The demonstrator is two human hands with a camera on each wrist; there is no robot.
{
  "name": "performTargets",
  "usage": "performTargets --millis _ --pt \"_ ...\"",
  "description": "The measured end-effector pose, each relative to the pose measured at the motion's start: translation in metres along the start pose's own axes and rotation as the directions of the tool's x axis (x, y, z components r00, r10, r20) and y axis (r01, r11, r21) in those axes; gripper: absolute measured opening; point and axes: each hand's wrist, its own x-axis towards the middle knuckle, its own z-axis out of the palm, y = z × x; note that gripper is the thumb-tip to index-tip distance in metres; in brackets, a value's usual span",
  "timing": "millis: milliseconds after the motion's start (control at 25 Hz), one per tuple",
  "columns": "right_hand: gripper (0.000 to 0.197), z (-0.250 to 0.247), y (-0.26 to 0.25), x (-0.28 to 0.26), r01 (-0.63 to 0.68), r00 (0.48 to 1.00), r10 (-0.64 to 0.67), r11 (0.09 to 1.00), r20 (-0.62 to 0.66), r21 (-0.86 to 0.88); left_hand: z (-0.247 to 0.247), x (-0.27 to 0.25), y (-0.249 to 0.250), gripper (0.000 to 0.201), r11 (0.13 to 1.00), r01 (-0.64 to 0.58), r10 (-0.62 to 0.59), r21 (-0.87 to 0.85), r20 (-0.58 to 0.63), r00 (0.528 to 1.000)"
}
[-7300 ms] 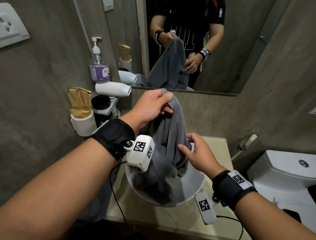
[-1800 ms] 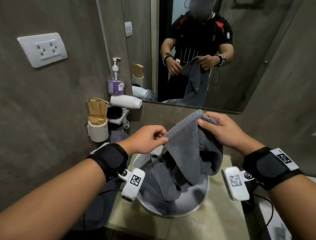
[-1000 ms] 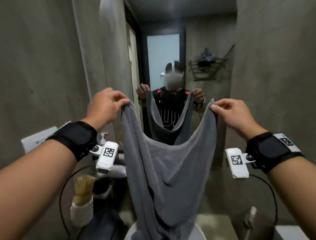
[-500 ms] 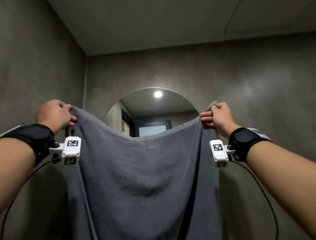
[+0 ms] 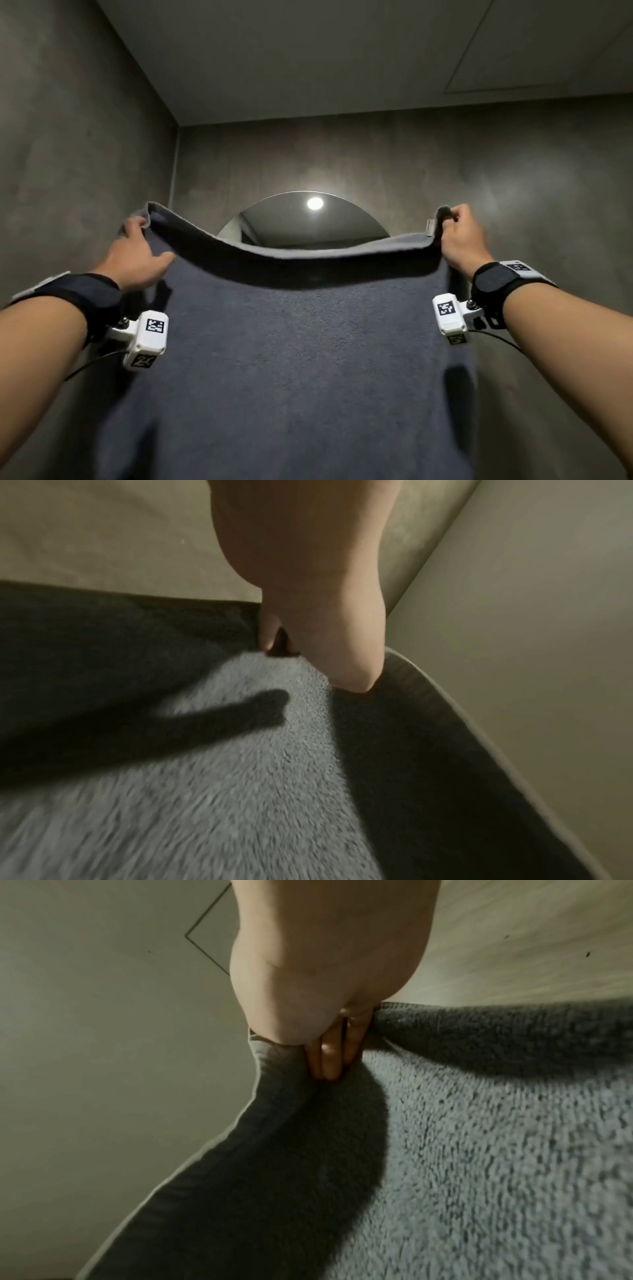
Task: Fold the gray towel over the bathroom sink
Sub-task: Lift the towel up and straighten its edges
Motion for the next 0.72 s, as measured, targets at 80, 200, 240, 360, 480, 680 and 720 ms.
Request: performTargets --millis 80,200,240,360,480,680,720 --pt "0.013 -0.002 -0.013 0.004 -0.008 1.0 0.008 1.0 -0.029 0.002 0.0 0.009 0.008 0.086 0.999 -0.012 0.012 -0.044 0.005 1.0" --pt "0.017 -0.013 -0.047 0.031 0.004 0.996 -0.004 1.0 -0.091 -0.001 -0.02 0.033 0.022 0.087 0.992 -0.061 0.05 -0.11 -0.099 0.994" --pt "0.017 -0.019 -0.062 0.044 0.024 0.994 -0.023 1.0 -0.104 0.009 -0.03 0.044 0.028 0.087 0.985 -0.103 0.079 -0.14 -0.171 0.982" --pt "0.019 -0.03 -0.102 0.074 0.096 0.988 -0.094 0.995 -0.125 0.015 -0.06 0.066 0.046 0.089 0.962 -0.205 0.144 -0.181 -0.302 0.942" --pt "0.019 -0.025 -0.113 0.073 0.123 0.989 -0.125 0.992 -0.076 -0.026 -0.058 0.065 0.043 0.088 0.967 -0.2 0.151 -0.157 -0.279 0.948" --pt "0.015 -0.018 -0.095 0.049 0.062 0.998 -0.062 0.998 0.011 -0.026 -0.031 0.047 0.014 0.083 0.982 -0.113 0.084 -0.151 -0.187 0.979" --pt "0.014 -0.018 -0.098 0.049 0.062 0.998 -0.062 0.998 0.004 -0.002 -0.033 0.05 0.013 0.08 0.978 -0.113 0.077 -0.176 -0.199 0.977"
